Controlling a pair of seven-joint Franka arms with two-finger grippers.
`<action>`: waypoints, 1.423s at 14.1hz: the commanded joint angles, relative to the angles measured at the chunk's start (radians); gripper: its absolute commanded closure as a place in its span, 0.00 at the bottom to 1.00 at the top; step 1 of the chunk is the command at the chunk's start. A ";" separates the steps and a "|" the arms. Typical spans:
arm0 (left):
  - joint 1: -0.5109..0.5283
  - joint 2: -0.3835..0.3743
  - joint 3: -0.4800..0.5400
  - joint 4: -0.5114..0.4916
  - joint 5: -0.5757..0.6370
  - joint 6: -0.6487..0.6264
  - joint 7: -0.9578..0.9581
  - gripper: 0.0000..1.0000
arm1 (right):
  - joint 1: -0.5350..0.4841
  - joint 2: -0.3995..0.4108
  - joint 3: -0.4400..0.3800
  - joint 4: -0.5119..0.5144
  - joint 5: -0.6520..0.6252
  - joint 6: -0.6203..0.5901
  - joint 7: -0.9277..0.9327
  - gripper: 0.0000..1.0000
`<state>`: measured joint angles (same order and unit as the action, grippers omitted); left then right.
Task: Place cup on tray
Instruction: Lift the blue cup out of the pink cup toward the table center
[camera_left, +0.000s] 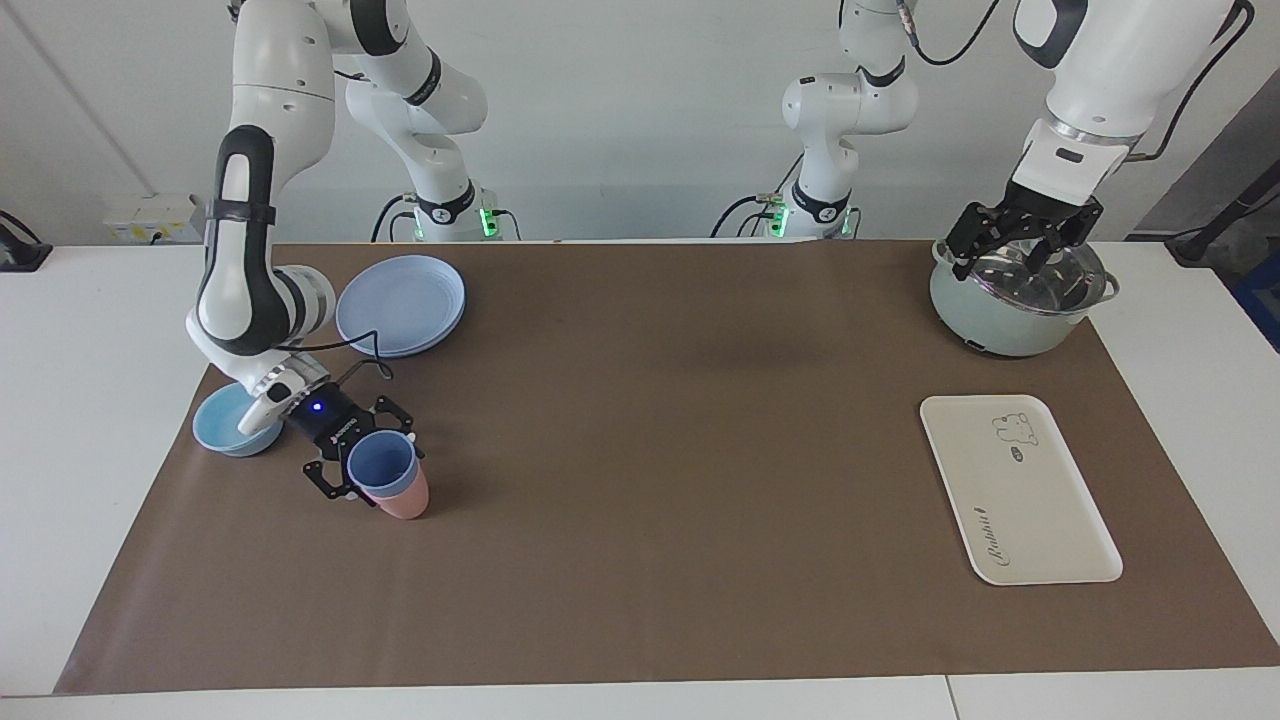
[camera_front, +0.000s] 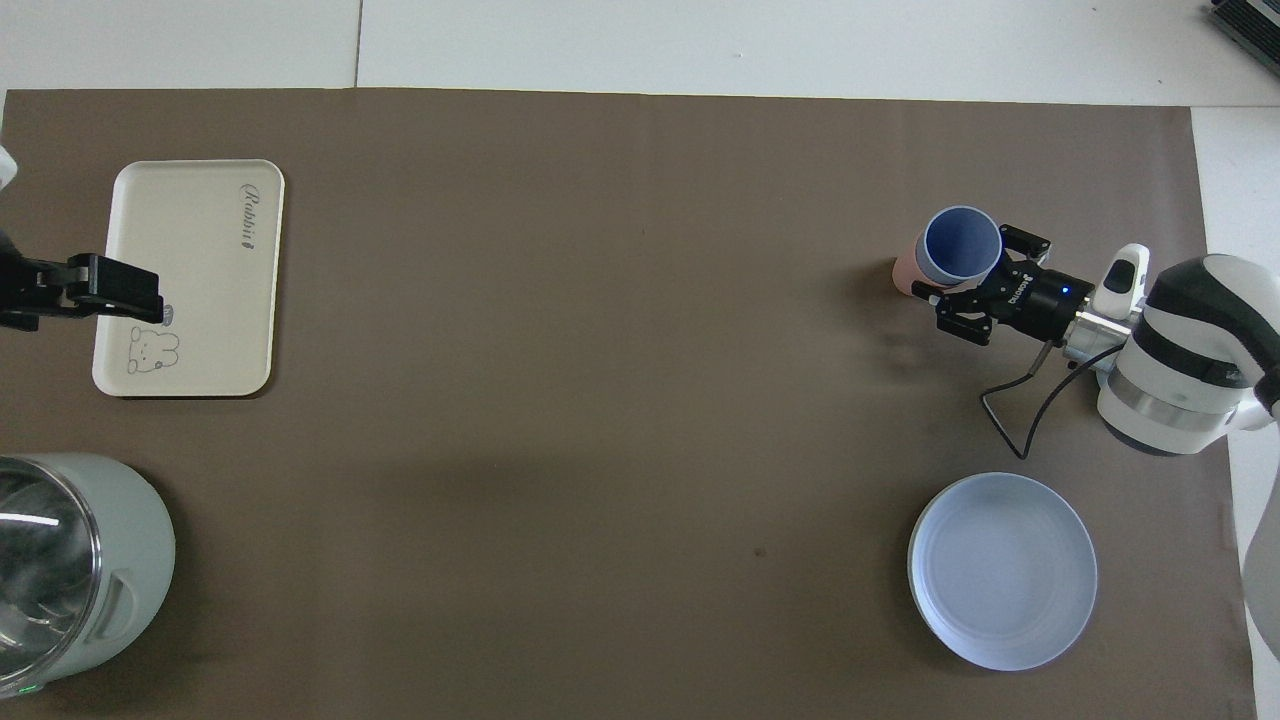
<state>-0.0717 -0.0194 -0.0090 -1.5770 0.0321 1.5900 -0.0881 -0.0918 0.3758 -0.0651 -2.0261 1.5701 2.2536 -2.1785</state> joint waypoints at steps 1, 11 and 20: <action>0.009 -0.024 -0.006 -0.029 0.012 -0.001 0.008 0.00 | 0.001 0.003 0.002 0.001 0.053 0.018 -0.044 1.00; 0.009 -0.025 -0.006 -0.028 0.012 -0.001 0.008 0.00 | 0.121 -0.126 0.007 0.076 -0.253 0.185 0.481 1.00; 0.009 -0.025 -0.006 -0.029 0.012 -0.001 0.008 0.00 | 0.263 -0.201 0.002 0.167 -0.902 0.188 1.279 1.00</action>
<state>-0.0717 -0.0194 -0.0090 -1.5770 0.0321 1.5899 -0.0881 0.1356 0.1760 -0.0602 -1.8788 0.7467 2.4339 -1.0190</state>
